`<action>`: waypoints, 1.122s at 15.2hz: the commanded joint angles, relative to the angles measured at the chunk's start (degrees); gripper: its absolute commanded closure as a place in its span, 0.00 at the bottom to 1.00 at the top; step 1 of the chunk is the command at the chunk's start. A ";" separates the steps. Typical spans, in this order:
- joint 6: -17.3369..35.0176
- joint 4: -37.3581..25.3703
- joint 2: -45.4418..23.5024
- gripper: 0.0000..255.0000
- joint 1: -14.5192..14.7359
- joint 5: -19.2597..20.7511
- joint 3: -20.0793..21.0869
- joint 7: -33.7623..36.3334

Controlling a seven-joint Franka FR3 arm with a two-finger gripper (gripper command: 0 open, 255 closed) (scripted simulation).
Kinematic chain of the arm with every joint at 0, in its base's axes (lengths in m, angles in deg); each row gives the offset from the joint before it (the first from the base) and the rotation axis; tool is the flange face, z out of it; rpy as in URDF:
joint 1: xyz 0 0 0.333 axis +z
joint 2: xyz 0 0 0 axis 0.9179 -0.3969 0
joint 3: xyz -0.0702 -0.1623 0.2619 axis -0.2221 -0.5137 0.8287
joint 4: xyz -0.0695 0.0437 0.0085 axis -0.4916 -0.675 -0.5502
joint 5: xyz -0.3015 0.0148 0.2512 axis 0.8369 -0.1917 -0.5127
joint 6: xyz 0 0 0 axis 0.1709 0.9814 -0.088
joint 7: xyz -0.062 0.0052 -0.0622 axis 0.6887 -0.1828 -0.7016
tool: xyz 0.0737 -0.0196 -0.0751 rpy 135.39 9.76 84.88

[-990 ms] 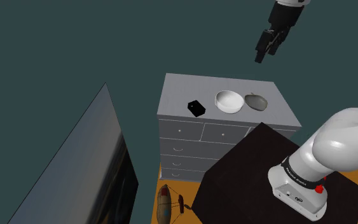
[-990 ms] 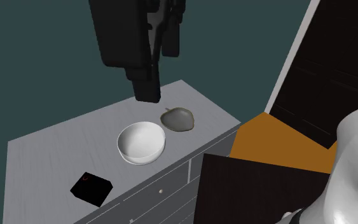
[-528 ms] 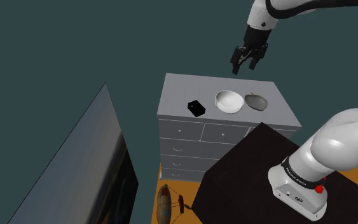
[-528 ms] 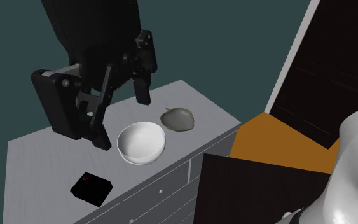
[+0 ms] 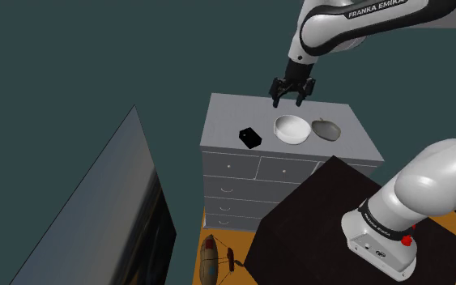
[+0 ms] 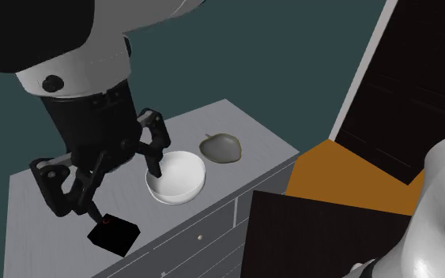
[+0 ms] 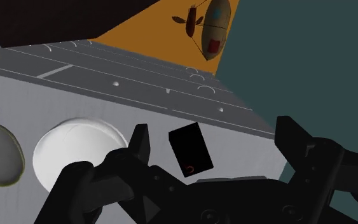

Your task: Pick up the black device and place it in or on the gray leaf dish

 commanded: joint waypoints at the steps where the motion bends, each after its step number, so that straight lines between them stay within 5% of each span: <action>1: 3.27 -0.96 -4.32 0.00 -0.54 -0.91 0.04 2.43; 17: 24.39 -13.49 -38.61 0.00 -2.65 -11.72 -0.99 16.42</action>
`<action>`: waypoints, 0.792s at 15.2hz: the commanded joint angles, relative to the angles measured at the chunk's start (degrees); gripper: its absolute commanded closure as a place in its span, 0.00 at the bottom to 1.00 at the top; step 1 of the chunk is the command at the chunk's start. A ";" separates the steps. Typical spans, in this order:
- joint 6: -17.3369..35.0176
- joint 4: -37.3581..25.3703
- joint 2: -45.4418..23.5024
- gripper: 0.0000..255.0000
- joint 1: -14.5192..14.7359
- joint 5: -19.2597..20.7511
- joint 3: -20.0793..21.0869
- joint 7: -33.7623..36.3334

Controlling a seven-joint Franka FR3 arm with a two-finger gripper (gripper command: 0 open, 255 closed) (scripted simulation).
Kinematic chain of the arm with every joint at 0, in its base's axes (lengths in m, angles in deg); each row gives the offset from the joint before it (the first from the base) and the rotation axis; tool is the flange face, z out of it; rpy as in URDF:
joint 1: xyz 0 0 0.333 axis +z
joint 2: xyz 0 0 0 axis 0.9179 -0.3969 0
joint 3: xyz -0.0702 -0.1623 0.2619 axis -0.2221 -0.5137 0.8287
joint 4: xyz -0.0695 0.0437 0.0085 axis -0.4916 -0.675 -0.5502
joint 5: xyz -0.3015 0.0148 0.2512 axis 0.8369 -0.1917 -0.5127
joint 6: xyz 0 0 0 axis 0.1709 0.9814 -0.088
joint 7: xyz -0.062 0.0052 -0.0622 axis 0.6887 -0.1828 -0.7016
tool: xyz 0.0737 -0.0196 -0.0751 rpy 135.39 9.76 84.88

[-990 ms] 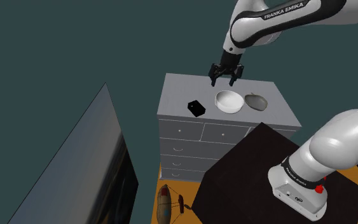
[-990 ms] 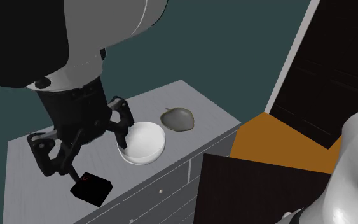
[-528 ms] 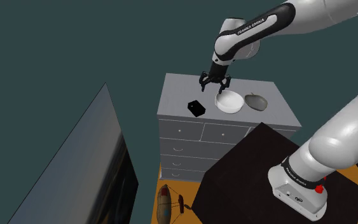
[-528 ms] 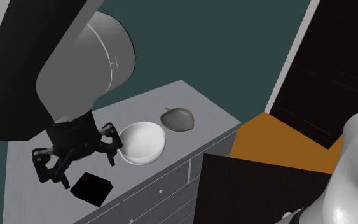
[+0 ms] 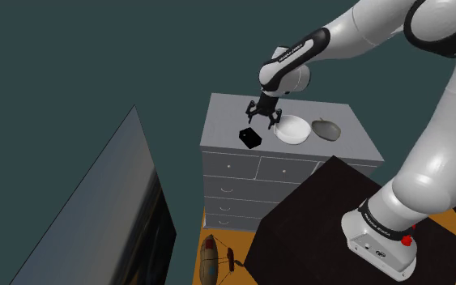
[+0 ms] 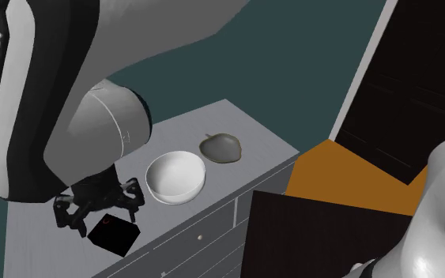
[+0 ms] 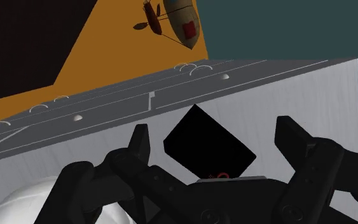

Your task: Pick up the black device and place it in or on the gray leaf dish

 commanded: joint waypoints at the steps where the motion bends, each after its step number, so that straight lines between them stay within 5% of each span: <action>1: 2.16 -2.63 -4.81 0.00 -0.33 -1.88 -0.03 1.29; 7: 6.45 -11.19 -17.73 0.00 -2.00 -7.24 0.23 4.63; 12: 8.67 -12.82 -21.48 0.00 -2.02 -8.18 0.83 4.53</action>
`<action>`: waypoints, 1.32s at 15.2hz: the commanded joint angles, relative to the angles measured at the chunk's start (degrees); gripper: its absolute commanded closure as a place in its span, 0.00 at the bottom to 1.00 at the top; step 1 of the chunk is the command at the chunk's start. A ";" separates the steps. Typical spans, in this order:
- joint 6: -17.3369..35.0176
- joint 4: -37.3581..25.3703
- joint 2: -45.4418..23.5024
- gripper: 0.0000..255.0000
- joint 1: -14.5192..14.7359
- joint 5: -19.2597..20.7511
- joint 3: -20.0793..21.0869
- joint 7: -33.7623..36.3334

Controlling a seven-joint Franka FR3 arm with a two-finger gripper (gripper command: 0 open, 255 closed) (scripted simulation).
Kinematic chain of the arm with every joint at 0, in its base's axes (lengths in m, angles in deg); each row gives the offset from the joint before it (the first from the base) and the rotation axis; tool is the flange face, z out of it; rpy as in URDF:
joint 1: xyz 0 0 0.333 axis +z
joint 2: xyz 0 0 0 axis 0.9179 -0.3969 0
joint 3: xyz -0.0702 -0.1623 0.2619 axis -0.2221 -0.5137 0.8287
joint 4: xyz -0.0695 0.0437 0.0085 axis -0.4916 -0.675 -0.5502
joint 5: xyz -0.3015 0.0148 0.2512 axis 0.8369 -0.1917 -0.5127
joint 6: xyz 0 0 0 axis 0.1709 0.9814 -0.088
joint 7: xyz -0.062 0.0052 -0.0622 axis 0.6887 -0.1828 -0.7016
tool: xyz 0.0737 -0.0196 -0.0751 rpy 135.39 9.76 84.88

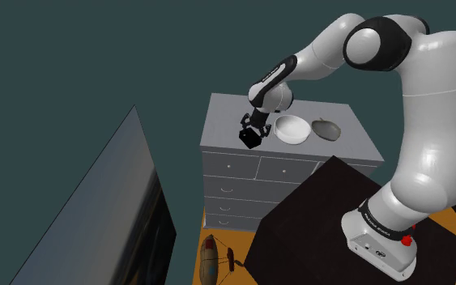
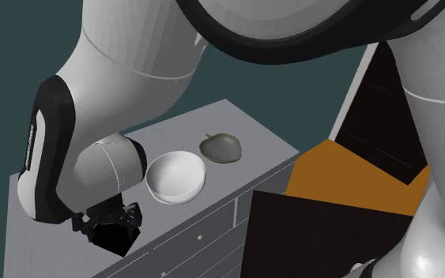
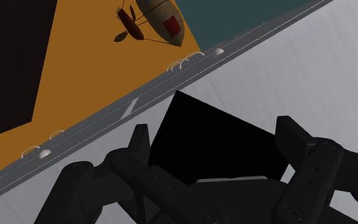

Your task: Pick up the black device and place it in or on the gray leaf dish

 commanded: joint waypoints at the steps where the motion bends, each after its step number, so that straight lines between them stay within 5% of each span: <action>1: 1.08 -0.40 -1.39 0.00 0.13 -0.33 0.31 -0.11; 11: 2.27 -1.10 -3.20 0.00 0.23 -0.64 0.65 -0.33; 12: 2.27 -1.09 -3.20 1.00 0.23 -0.64 0.65 -0.33; 20: 2.25 -1.12 -3.20 1.00 0.25 -0.63 0.65 -0.31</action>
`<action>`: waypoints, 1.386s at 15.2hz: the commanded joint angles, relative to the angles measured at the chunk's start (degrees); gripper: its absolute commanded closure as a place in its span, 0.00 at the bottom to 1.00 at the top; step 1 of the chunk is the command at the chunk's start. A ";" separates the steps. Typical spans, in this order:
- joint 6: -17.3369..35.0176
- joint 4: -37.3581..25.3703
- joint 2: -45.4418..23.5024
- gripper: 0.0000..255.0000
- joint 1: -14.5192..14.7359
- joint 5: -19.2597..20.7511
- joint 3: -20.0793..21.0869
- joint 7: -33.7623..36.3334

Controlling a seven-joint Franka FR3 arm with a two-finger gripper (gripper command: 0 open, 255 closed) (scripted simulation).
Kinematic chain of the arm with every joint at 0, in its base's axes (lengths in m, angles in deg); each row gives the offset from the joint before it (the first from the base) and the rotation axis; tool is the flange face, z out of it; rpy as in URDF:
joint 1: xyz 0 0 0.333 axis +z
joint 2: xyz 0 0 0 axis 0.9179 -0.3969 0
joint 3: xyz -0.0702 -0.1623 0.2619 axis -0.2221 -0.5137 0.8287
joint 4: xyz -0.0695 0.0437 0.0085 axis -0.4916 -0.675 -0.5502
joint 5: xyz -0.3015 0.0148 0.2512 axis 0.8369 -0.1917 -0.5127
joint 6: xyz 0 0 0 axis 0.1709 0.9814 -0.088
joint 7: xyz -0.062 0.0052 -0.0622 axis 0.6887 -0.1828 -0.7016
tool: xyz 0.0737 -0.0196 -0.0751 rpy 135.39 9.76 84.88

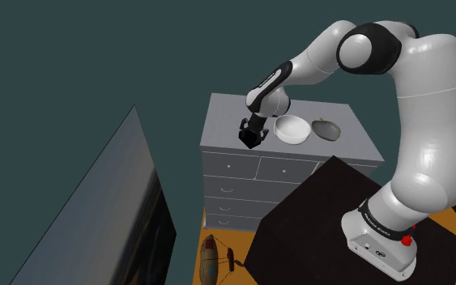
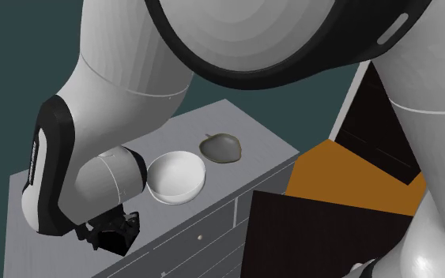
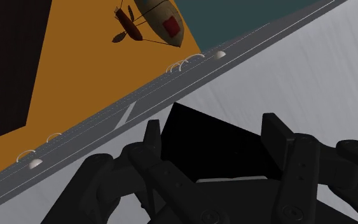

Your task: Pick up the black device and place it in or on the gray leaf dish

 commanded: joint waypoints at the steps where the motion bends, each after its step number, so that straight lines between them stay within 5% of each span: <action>1: 0.01 0.07 -0.04 1.00 -0.04 0.00 -0.03 -0.03; 21: -9.68 3.66 13.49 1.00 1.30 3.00 -2.26 4.56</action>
